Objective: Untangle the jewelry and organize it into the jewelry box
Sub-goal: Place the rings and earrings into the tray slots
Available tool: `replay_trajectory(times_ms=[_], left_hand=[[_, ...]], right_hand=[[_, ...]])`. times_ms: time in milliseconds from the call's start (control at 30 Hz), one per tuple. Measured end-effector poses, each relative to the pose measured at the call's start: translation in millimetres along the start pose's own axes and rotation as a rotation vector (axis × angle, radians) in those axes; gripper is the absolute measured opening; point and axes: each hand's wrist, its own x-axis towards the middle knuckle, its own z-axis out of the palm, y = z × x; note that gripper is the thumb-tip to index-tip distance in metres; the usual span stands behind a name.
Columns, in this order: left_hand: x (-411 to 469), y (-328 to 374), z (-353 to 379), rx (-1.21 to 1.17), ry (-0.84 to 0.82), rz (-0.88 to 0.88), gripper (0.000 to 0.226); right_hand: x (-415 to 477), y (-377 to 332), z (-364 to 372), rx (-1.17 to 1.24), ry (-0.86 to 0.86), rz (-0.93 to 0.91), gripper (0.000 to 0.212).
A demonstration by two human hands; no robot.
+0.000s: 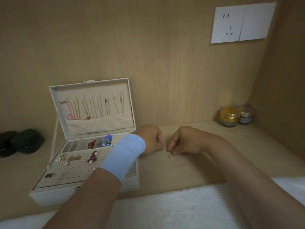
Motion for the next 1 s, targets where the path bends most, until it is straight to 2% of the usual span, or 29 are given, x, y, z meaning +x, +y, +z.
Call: replay_trajectory(times_ms=[233, 333, 433, 600, 700, 767, 1000], left_hand=[[-8, -4, -4, -0.192, 0.074, -0.001, 0.003], [-8, -3, -1, -0.198, 0.046, 0.006, 0.013], [-8, -1, -1, -0.164, 0.046, 0.014, 0.015], [-16, -5, -12, -0.239, 0.156, 0.057, 0.009], [-27, -12, -18, -0.406, 0.23, 0.049, 0.004], [-38, -19, -21, -0.521, 0.271, 0.055, 0.008], [-73, -34, -33, -0.709, 0.331, 0.132, 0.01]], right_hand=[[-2, 0, -4, 0.057, 0.034, 0.03, 0.008], [-6, -3, -10, 0.157, 0.057, 0.058, 0.004], [-9, -5, -13, 0.249, 0.108, 0.056, 0.015], [-15, -17, -16, 0.487, 0.122, -0.027, 0.011], [-17, -25, -18, 0.647, 0.107, -0.053, 0.018], [-19, -33, -19, 0.709, 0.087, -0.062, 0.022], [-21, -73, -8, 0.796, 0.025, -0.126, 0.032]])
